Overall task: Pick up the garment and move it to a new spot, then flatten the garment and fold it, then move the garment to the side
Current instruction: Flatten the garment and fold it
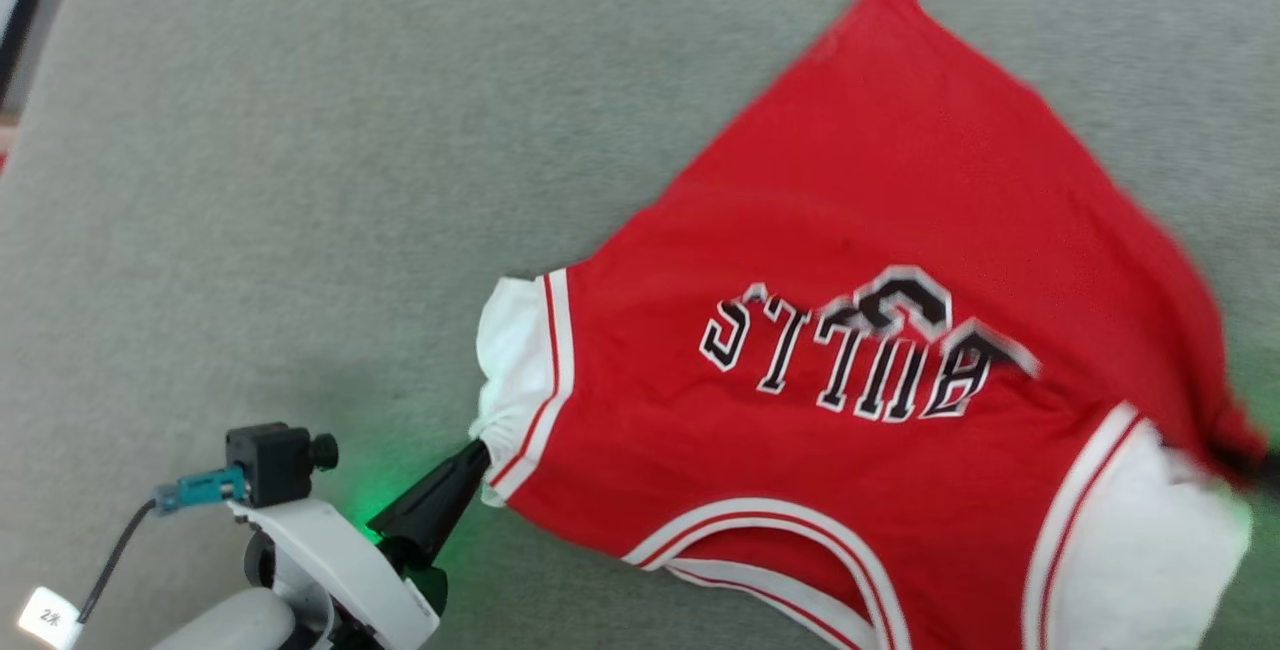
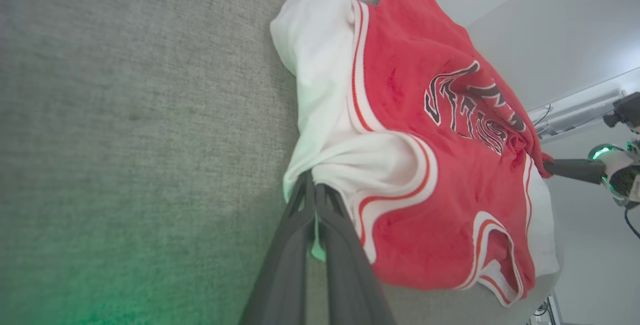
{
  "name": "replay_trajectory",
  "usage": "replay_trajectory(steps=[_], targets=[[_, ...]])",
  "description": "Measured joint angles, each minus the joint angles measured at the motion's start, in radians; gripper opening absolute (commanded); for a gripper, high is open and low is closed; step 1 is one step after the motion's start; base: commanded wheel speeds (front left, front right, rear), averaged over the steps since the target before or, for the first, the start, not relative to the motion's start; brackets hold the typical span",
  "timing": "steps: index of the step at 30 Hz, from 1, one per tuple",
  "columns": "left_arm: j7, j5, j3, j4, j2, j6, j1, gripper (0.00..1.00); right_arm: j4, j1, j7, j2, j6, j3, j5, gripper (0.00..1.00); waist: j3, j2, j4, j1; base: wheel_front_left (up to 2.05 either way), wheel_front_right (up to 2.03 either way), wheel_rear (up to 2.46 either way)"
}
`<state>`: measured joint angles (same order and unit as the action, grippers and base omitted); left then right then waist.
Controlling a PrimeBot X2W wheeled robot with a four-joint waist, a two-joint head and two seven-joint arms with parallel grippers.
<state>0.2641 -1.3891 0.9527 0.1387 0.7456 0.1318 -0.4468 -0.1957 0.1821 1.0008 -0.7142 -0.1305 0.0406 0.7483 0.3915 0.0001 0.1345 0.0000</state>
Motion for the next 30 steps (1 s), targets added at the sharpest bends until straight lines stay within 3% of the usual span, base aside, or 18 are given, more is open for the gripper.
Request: replay_trajectory(steps=[4,7,15,16,17,18,23,30], targets=[[0.000,0.016,-0.025,-0.011,0.006,0.000,0.007,0.00,-0.120,-0.214,0.029,0.069,0.000,-0.032,-0.002,0.00,-0.015,0.0000,-0.047,0.0000,0.00,0.00,0.00],[0.000,0.020,-0.037,-0.013,0.011,0.000,0.019,0.00,-0.168,-0.309,0.037,0.134,0.000,0.002,-0.001,0.00,-0.017,0.0000,-0.076,0.0000,0.00,0.00,0.00],[0.000,0.027,-0.037,-0.012,0.025,0.000,0.012,0.00,-0.158,-0.311,-0.003,0.184,0.000,0.097,-0.024,0.03,-0.005,0.0000,-0.114,0.0000,0.00,0.00,0.00],[0.000,0.027,-0.036,-0.012,0.026,0.000,0.010,0.00,-0.157,-0.308,-0.016,0.185,-0.001,0.099,-0.030,0.17,-0.004,-0.0001,-0.115,0.0000,0.00,0.00,0.00],[0.000,0.027,-0.036,-0.011,0.026,0.000,0.007,0.00,-0.156,-0.305,-0.026,0.186,-0.001,0.098,-0.030,0.40,-0.004,0.0000,-0.115,0.0000,0.00,0.00,0.00],[0.000,0.027,-0.036,-0.010,0.025,0.000,0.006,0.00,-0.159,-0.300,-0.035,0.188,-0.001,0.095,-0.030,1.00,-0.006,0.0000,-0.114,0.0000,0.00,0.00,0.00],[0.000,0.032,-0.031,-0.012,0.006,0.000,0.006,0.00,-0.225,-0.274,-0.055,0.185,0.000,0.020,-0.023,1.00,-0.014,0.0000,-0.101,0.0000,0.00,0.00,0.00],[-0.001,0.051,0.002,-0.023,-0.017,0.000,-0.012,0.00,-0.349,-0.126,0.069,0.162,0.000,-0.154,0.126,1.00,-0.019,0.0000,-0.058,0.0000,0.00,0.00,0.00]])
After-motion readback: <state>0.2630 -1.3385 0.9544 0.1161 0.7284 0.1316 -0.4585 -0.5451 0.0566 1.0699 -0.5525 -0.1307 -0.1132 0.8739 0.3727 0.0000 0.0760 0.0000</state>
